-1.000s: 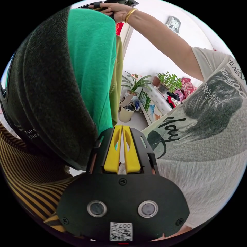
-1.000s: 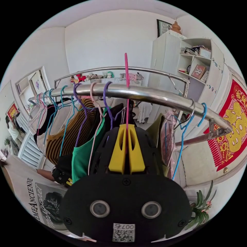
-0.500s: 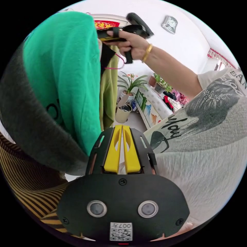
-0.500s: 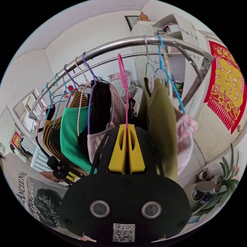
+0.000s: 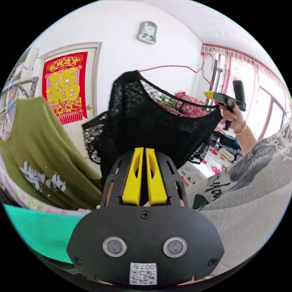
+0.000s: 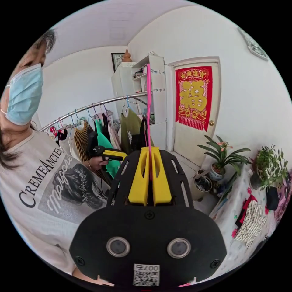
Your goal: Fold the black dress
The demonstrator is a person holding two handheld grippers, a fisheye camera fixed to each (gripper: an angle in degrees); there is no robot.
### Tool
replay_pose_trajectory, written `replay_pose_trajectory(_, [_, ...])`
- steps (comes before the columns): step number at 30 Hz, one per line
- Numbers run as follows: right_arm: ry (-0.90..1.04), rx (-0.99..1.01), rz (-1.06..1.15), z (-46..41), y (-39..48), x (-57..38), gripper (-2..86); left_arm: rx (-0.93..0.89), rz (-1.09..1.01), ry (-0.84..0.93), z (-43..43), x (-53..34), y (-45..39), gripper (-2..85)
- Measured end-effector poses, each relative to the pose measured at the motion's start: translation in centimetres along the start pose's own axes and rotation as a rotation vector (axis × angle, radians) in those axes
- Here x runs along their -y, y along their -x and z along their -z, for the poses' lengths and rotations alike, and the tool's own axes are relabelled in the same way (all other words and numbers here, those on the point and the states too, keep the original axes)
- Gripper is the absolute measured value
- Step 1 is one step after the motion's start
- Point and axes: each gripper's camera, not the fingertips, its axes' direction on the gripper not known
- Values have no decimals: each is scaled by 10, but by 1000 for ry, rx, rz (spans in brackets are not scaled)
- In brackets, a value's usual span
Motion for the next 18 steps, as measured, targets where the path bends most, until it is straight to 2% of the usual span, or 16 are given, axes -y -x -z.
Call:
replay_pose_trajectory(6, [0, -239, -97, 182, 21, -68, -4, -190, -126, -104, -98, 99, -89, 87])
replay_pose_trajectory(12, [61, -467, -106, 314, 75, -119, -4, -553, -176, -99, -219, 186, -185, 123])
replay_pose_trajectory(14, [44, -507, -137, 353, 88, -133, -4, -679, -196, -99, -254, 211, -214, 110])
replay_pose_trajectory(16, [22, -556, -178, 398, 102, -153, -4, -889, -247, -78, -301, 244, -254, 50])
replay_pose_trajectory(18, [6, -581, -223, 426, 108, -170, -4, -1008, -313, -69, -332, 267, -286, 13])
